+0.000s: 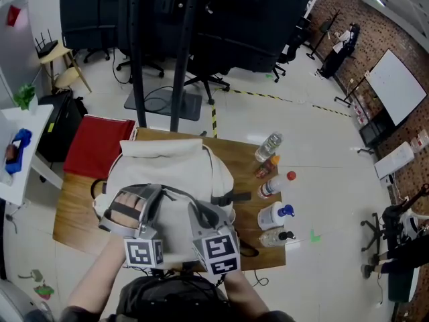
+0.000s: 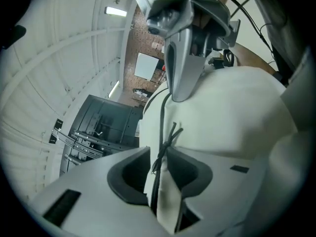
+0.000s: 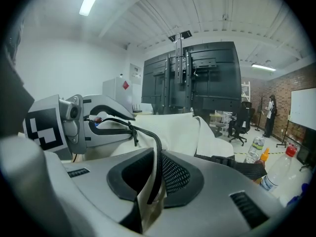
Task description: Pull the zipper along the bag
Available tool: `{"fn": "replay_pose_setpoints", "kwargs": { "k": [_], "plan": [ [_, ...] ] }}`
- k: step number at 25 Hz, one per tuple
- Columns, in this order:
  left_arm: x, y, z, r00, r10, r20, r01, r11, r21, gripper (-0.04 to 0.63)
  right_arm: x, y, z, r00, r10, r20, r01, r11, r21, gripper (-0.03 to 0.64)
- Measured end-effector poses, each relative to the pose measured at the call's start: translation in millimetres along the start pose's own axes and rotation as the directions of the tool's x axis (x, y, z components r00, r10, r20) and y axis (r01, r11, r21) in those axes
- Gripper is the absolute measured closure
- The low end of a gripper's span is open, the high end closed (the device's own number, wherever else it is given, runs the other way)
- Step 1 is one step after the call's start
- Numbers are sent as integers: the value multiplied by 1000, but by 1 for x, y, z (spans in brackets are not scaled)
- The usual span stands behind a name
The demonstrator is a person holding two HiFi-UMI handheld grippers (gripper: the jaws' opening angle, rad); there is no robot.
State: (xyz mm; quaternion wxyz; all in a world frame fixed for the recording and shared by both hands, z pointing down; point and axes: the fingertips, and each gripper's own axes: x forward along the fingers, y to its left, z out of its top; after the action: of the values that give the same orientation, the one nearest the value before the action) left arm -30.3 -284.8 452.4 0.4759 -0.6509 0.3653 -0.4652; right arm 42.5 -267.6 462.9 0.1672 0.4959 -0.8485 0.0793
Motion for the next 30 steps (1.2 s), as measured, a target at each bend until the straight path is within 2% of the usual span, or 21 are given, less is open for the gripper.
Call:
{"fn": "replay_pose_setpoints", "kwargs": {
  "k": [2,5,6,8,10,14,17,21,23,26,28,30],
  "plan": [
    [1,-8,3,1000,-26,8,26,1000,-6,494,0,0,0,1000,1,1,-1,1000,0,540],
    [2,-11,3,999,-43,6,43,998,-38,515,0,0,1,1000,3,2,-3,1000,0,540],
    [2,-9,1,999,-38,3,38,997,-63,520,0,-1,1,1000,3,2,-3,1000,1,540],
    [1,-1,0,999,-27,22,30,987,-161,528,0,-1,1,1000,4,2,-4,1000,4,540],
    [-2,9,-2,999,-12,46,23,968,-252,540,0,-1,1,1000,5,2,-5,1000,6,541],
    [-2,20,-4,997,-19,75,45,931,-362,545,1,-2,1,1000,4,1,-4,1000,7,541],
    [-8,27,-7,996,-3,89,44,883,-467,546,1,-2,-2,1000,6,0,-6,1000,9,541],
    [-19,30,-13,995,59,86,-5,850,-526,546,1,-3,0,1000,10,11,-10,1000,9,541],
    [-22,32,-19,993,74,88,-7,807,-591,546,2,-3,0,1000,9,15,-9,1000,7,541],
    [-23,38,-25,988,84,130,33,707,-707,546,3,-3,-3,1000,4,14,-4,1000,2,541],
    [-24,42,-31,988,71,135,61,632,-773,546,2,-3,-2,1000,6,14,-6,1000,1,541],
    [-25,45,-34,983,78,165,91,577,-812,546,2,-2,0,1000,11,17,-11,1000,2,541]
  ]
}}
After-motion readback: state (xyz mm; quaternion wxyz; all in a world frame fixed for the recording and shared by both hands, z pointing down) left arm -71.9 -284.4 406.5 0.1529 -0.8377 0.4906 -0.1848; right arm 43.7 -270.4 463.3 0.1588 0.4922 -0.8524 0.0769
